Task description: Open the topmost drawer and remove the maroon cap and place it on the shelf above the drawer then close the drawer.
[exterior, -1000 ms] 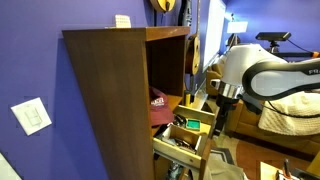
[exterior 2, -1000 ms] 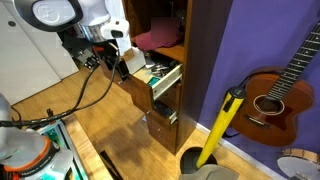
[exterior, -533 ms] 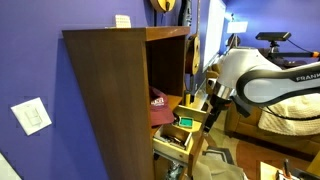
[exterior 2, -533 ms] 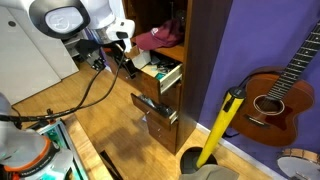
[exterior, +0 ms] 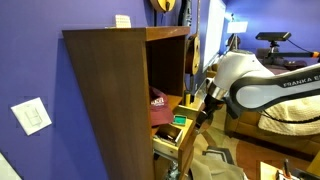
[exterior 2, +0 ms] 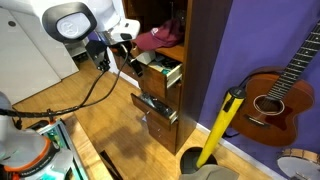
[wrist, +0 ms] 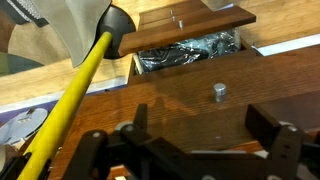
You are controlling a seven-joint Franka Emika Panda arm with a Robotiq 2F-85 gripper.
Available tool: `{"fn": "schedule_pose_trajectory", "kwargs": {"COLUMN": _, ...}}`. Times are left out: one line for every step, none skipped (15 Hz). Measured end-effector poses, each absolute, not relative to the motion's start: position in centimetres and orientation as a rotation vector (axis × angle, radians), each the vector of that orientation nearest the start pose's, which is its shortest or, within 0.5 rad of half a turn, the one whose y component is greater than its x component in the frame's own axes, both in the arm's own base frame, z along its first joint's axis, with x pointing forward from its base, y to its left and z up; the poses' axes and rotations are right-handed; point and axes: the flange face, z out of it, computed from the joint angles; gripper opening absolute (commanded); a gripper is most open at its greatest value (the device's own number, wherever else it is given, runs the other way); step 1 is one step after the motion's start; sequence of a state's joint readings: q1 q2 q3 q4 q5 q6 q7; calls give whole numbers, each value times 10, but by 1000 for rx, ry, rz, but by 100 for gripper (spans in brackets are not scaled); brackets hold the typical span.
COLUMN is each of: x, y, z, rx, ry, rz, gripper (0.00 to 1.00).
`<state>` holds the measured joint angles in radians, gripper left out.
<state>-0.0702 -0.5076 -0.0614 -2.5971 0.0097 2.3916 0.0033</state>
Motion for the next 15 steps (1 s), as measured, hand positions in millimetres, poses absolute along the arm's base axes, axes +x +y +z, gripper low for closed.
{"fn": "schedule_pose_trajectory", "kwargs": {"x": 407, "y": -54, "z": 454, "rx": -3076, "ry": 230, "rz": -486, "gripper": 100}}
{"fn": "schedule_pose_trajectory", "kwargs": {"x": 409, "y": -55, "z": 453, "rx": -3072, "ry": 244, "rz": -503, "gripper": 100}}
{"fn": "schedule_pose_trajectory", "kwargs": {"x": 411, "y": -55, "z": 453, "rx": -3068, "ry": 255, "rz": -524, "gripper": 100}}
{"fn": "schedule_pose_trajectory", "kwargs": {"x": 414, "y": -55, "z": 453, "rx": -3063, "ry": 267, "rz": -549, "gripper": 100}}
{"fn": "schedule_pose_trajectory", "kwargs": {"x": 416, "y": -56, "z": 454, "rx": -3057, "ry": 276, "rz": -574, "gripper": 100}}
{"fn": "schedule_pose_trajectory", "kwargs": {"x": 418, "y": -56, "z": 454, "rx": -3051, "ry": 285, "rz": -600, "gripper": 100}}
{"fn": "schedule_pose_trajectory", "kwargs": {"x": 420, "y": -56, "z": 455, "rx": -3046, "ry": 292, "rz": -623, "gripper": 100}}
{"fn": "schedule_pose_trajectory", "kwargs": {"x": 423, "y": -55, "z": 455, "rx": -3042, "ry": 296, "rz": -644, "gripper": 100}}
{"fn": "schedule_pose_trajectory", "kwargs": {"x": 425, "y": -55, "z": 454, "rx": -3039, "ry": 296, "rz": -660, "gripper": 100}}
{"fn": "schedule_pose_trajectory", "kwargs": {"x": 427, "y": -54, "z": 454, "rx": -3037, "ry": 295, "rz": -674, "gripper": 100}}
{"fn": "schedule_pose_trajectory", "kwargs": {"x": 429, "y": -54, "z": 453, "rx": -3036, "ry": 292, "rz": -687, "gripper": 100}}
{"fn": "schedule_pose_trajectory", "kwargs": {"x": 431, "y": -53, "z": 453, "rx": -3034, "ry": 289, "rz": -700, "gripper": 100}}
{"fn": "schedule_pose_trajectory", "kwargs": {"x": 433, "y": -52, "z": 452, "rx": -3033, "ry": 286, "rz": -709, "gripper": 100}}
{"fn": "schedule_pose_trajectory", "kwargs": {"x": 436, "y": -52, "z": 451, "rx": -3033, "ry": 282, "rz": -718, "gripper": 100}}
{"fn": "schedule_pose_trajectory", "kwargs": {"x": 438, "y": -51, "z": 451, "rx": -3032, "ry": 278, "rz": -727, "gripper": 100}}
